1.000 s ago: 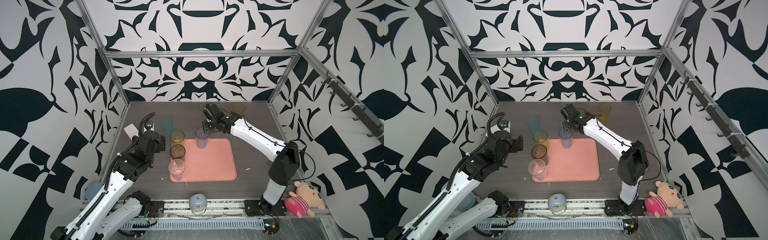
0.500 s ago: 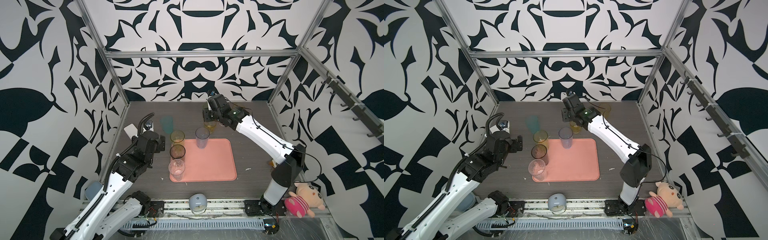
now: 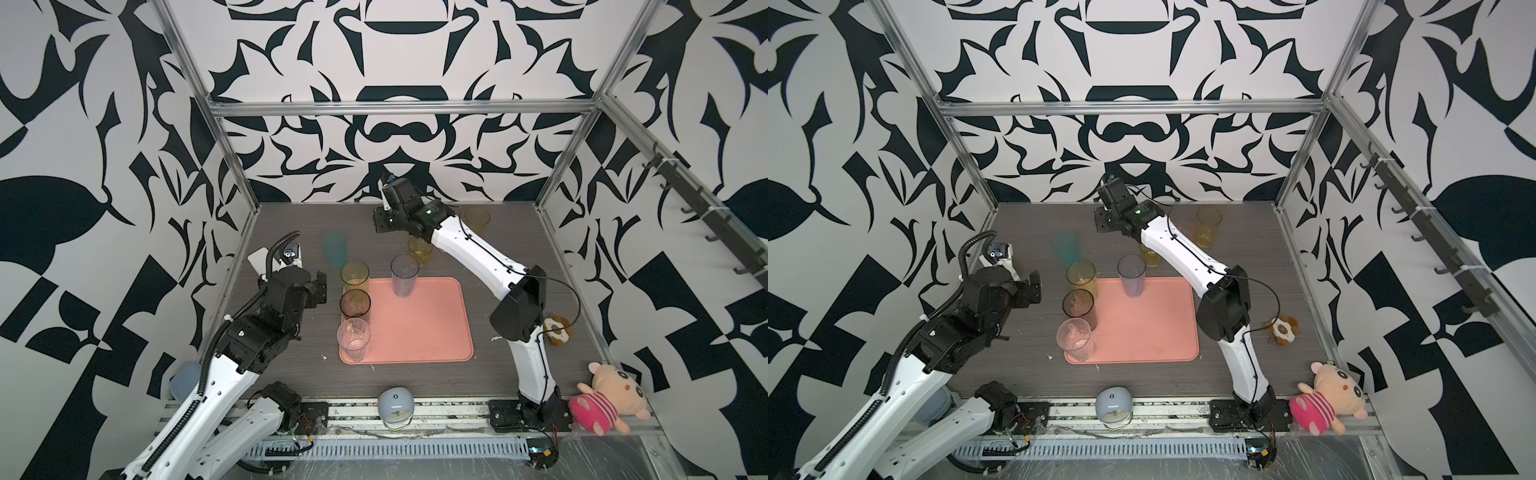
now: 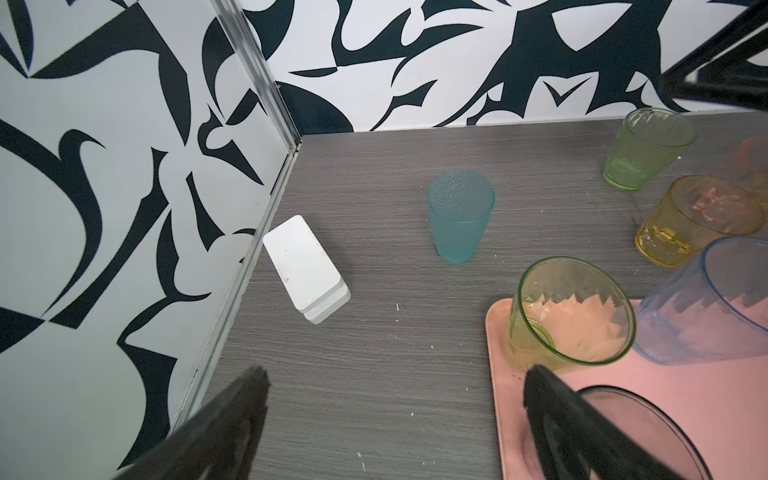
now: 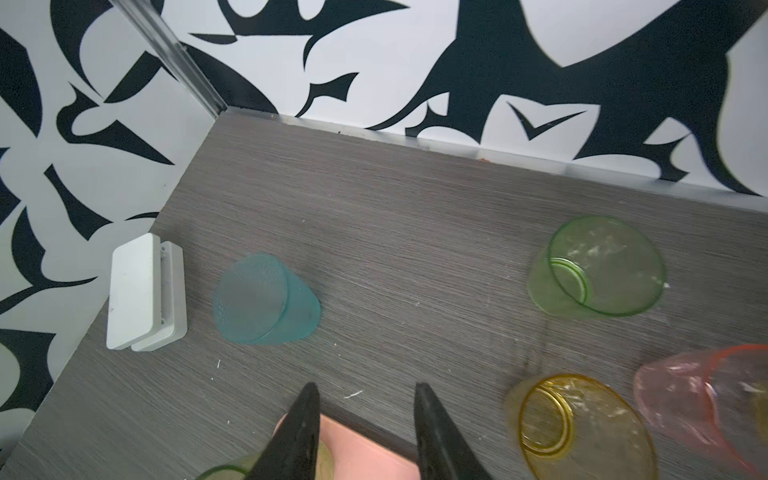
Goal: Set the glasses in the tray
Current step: 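Move the right gripper over the teal glass beside the white box, then lower the right gripper around the teal glass and close it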
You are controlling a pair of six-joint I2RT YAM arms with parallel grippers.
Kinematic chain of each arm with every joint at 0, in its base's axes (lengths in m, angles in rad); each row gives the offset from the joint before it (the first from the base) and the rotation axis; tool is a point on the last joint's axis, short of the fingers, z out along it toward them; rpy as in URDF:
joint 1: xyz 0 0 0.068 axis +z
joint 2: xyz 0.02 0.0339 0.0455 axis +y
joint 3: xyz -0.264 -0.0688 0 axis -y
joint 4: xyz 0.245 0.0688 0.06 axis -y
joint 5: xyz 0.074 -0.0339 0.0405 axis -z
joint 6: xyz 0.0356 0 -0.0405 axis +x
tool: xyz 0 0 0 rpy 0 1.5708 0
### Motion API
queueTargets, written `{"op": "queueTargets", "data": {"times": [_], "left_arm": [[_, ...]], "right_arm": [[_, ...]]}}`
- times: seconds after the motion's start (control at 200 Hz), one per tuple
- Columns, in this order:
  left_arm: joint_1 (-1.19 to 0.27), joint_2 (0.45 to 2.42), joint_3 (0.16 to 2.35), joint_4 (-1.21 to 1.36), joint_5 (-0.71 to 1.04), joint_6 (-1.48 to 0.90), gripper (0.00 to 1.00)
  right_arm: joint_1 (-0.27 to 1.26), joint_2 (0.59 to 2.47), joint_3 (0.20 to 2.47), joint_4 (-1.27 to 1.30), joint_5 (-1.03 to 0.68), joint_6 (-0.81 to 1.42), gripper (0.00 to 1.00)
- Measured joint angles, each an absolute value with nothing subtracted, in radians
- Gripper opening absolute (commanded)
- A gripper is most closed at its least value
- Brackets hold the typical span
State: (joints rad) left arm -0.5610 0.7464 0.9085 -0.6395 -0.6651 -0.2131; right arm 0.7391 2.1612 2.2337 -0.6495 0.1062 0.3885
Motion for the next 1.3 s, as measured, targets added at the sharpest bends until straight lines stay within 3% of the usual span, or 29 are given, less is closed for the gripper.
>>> {"op": "queueTargets", "data": {"times": [0.18,0.41,0.61,0.695,1.3], "left_arm": [[-0.561,0.727,0.908,-0.639,-0.664,-0.213,1.00],[-0.561,0.703,0.903,-0.632,-0.656,-0.215,0.99],[-0.561,0.702,0.903,-0.632,-0.649,-0.216,0.99],[-0.561,0.702,0.903,-0.632,-0.647,-0.216,1.00],[-0.561,0.704,0.903,-0.632,-0.639,-0.215,1.00]], "right_arm": [[0.781,2.245,2.315,-0.666,0.077,0.405,0.43],[0.823,2.329,2.384,-0.677,0.063,0.434,0.60],[0.842,2.413,2.463,-0.679,0.062,0.457,0.65],[0.842,2.444,2.489,-0.678,0.065,0.476,0.77],[0.834,2.622,2.634,-0.614,0.066,0.561,0.70]]}}
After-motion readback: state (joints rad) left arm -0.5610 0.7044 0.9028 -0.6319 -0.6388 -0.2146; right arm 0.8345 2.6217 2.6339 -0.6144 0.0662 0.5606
